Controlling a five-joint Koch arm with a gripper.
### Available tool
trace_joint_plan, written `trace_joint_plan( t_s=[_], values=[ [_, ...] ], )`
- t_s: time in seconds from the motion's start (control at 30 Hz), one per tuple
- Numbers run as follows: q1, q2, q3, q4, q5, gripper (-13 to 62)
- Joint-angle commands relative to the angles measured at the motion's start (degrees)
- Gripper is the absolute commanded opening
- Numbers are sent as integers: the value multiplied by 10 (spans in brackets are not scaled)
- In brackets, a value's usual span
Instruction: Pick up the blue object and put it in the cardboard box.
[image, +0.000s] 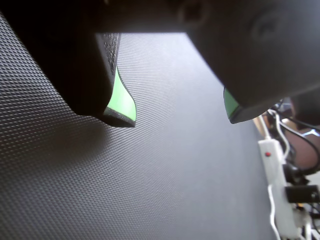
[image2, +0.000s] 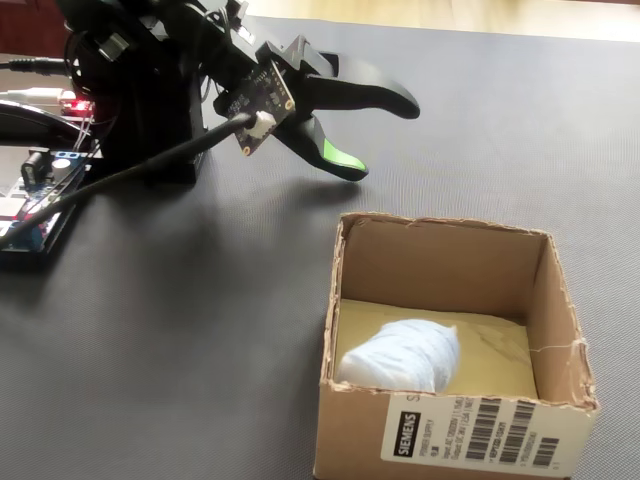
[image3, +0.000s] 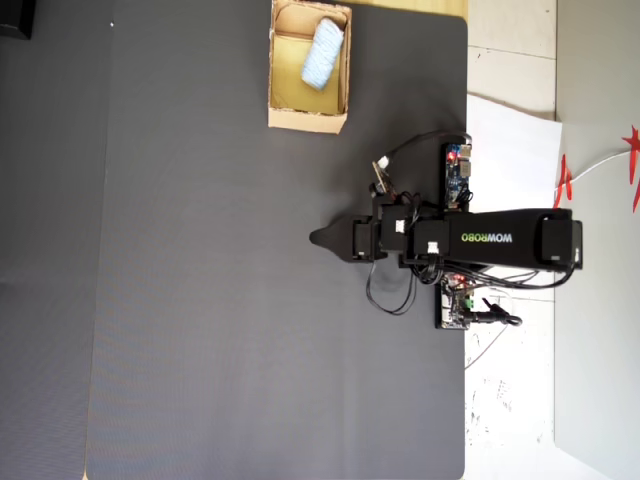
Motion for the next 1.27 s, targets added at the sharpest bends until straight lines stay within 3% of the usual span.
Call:
trace_joint_plan(
  t_s=[0.0, 0.37, 1.23],
  values=[
    [-1, 52, 22, -40, 26, 349],
    [8, 52, 27, 120, 28, 348],
    [11, 51, 27, 118, 26, 347]
  ],
)
